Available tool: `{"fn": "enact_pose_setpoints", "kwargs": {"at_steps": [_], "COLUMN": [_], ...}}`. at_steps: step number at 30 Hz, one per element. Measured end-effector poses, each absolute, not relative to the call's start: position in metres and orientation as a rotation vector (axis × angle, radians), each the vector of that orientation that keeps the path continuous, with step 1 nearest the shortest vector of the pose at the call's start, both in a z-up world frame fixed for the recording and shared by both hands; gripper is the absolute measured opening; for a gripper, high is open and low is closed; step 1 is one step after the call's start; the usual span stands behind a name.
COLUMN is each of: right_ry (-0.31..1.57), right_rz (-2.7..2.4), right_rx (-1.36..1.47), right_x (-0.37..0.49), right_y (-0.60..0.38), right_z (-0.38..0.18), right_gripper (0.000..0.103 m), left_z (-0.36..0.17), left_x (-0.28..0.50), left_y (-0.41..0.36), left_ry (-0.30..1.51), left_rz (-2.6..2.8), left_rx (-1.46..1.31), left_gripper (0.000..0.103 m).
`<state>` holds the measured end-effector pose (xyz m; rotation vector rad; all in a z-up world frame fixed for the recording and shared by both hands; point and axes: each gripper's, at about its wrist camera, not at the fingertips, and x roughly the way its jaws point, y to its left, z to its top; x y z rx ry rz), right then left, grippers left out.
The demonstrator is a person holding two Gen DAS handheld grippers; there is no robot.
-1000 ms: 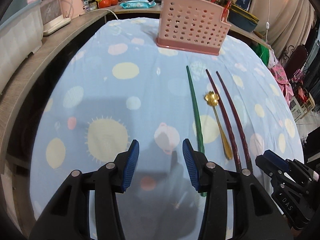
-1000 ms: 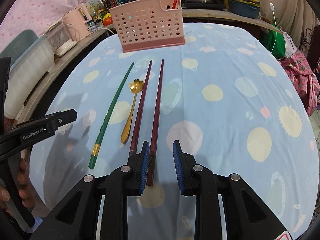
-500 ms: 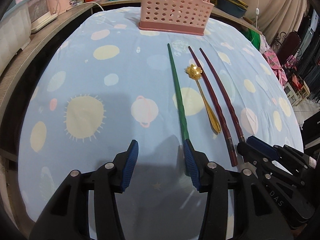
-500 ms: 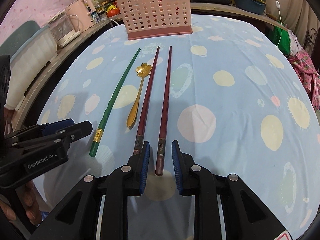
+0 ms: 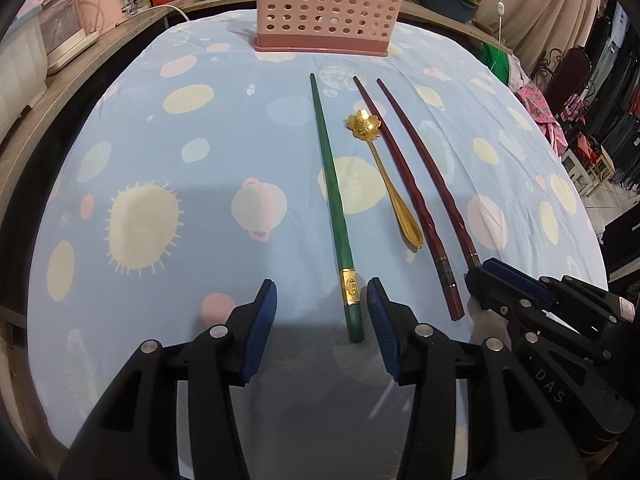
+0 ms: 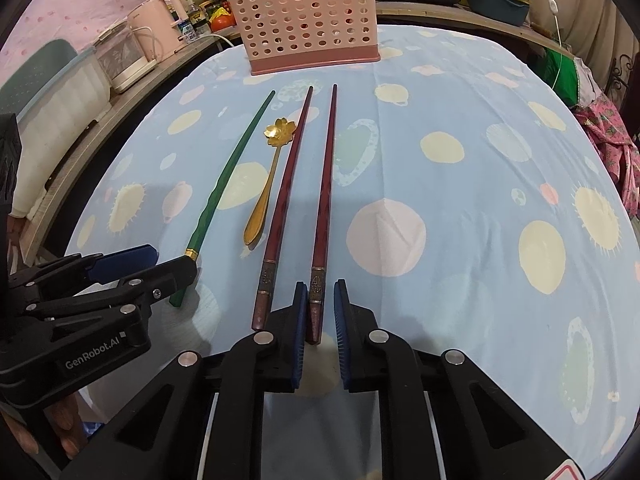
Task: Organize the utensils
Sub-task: 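Grasp the green chopstick with the left tool while the right tool grasps a dark-red chopstick, then lift both chopsticks and carry them toward the pink basket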
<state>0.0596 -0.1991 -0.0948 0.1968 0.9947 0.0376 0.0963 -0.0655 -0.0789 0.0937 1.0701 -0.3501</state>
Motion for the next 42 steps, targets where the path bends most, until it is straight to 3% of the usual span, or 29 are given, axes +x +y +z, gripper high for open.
{"fn": "enact_pose_setpoints", "kwargs": {"at_steps": [6, 13, 18, 31, 42], "right_ry": [0.995, 0.995, 0.996, 0.982, 0.877], "right_rz": [0.036, 0.035, 0.035, 0.033, 0.026], "right_rx": [0.193, 0.191, 0.193, 0.214, 0.26], "right_x": [0.06, 0.059, 0.059, 0.054, 0.05], "right_y": [-0.199, -0.198, -0.198, -0.206, -0.22], "right_z": [-0.095, -0.095, -0.095, -0.089, -0.043], "right_gripper": [0.013, 0.012, 0.012, 0.007, 0.007], "left_z": [-0.08, -0.08, -0.081, -0.06, -0.013], "left_x": [0.096, 0.095, 0.096, 0.09, 0.092], "left_y": [-0.067, -0.065, -0.063, -0.056, -0.042], "left_ry": [1.066, 1.064, 1.067, 1.034, 0.94], "left_rz": [-0.353, -0.367, -0.377, -0.381, -0.372], "left_rx": [0.11, 0.102, 0.081, 0.048, -0.013], "left_gripper": [0.042, 0.018, 0.008, 0.007, 0.007]}}
